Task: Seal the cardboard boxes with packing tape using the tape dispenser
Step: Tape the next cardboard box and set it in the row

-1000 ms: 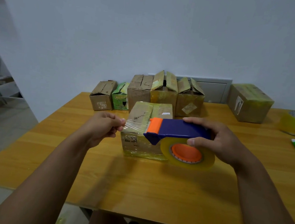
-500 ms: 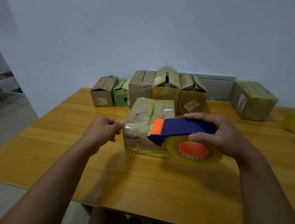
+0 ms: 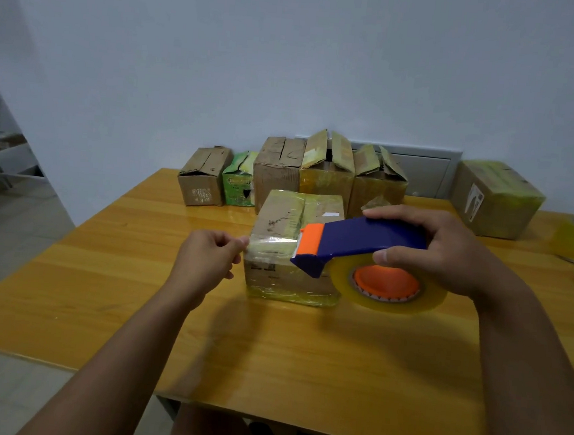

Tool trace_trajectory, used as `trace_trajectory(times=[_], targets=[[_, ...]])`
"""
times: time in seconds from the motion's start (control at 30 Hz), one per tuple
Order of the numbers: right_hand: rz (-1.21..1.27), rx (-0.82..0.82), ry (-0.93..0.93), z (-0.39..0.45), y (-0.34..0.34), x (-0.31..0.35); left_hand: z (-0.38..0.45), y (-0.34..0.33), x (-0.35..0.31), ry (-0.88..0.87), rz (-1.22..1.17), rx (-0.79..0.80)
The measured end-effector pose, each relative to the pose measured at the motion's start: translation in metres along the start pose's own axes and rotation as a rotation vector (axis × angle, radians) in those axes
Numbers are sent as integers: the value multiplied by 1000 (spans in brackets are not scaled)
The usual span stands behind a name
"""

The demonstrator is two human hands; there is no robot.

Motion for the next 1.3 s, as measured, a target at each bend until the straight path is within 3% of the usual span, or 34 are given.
trace_trajectory(times=[0.17,0.4,0.77,0.93,1.03,1.13,1.2,1.3], targets=[[-35,1,24,9,9,7,0,-2,0,37,-74,6],[-114,16,32,24,8,10,1,-9,12,243,-221,46],[-174,45,23,31,-2,6,6,-15,24,246,-103,51],[-148,48,11,33,-2,6,3,-19,31,342,21,217],[-148,45,-4,32,-1,4,6,-16,26,111,269,117],[-150,46,-7,31,-1,2,-14,-9,-15,-486,326,-181],[-144,44,-11,31,-1,1,-39,-24,-32,-801,374,-140],[-155,43,-16,32,-1,2,-46,-47,-25,-988,516,-70]])
Point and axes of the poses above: each hand's wrist, its own z-axis towards the middle knuckle, its own y-axis out of the back of the hand, x = y × z, the point moved 8 cm from there along z, towards the middle knuckle, and after that the axes turned 15 degrees about -x, right-handed, at the moved point
